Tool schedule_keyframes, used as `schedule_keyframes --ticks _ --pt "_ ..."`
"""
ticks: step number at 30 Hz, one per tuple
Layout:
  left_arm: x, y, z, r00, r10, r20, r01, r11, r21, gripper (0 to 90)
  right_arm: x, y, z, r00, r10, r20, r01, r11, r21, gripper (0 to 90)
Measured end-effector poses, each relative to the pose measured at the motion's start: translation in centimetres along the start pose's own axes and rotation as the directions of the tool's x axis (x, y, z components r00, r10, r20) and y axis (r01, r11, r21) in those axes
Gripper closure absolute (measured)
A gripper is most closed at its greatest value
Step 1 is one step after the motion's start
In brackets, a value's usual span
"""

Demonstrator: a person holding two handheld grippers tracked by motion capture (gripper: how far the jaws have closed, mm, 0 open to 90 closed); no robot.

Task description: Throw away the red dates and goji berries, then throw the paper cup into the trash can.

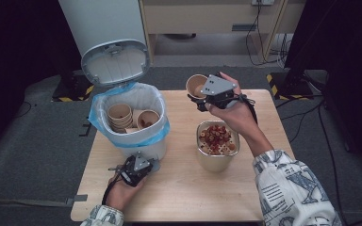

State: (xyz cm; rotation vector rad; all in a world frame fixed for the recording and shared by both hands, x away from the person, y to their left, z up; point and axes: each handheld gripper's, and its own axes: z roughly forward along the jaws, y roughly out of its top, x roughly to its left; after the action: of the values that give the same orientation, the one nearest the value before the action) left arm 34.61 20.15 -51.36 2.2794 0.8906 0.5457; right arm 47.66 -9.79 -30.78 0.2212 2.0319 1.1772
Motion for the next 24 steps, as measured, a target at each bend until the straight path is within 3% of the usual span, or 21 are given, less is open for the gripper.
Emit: schedule_keyframes --ticks 14,24 --pt "0.01 -0.01 0.02 1.0000 0.001 0.000 -0.001 1.0000 -0.002 89.8 0.43 0.42 0.65 0.9978 0.056 -0.035 -0.056 0.998 -0.017 28.9" --pt "0.00 -0.01 0.01 1.0000 -0.002 0.000 0.002 1.0000 -0.001 89.7 0.26 0.93 0.65 0.9905 0.120 -0.067 -0.121 0.992 -0.021 28.7"
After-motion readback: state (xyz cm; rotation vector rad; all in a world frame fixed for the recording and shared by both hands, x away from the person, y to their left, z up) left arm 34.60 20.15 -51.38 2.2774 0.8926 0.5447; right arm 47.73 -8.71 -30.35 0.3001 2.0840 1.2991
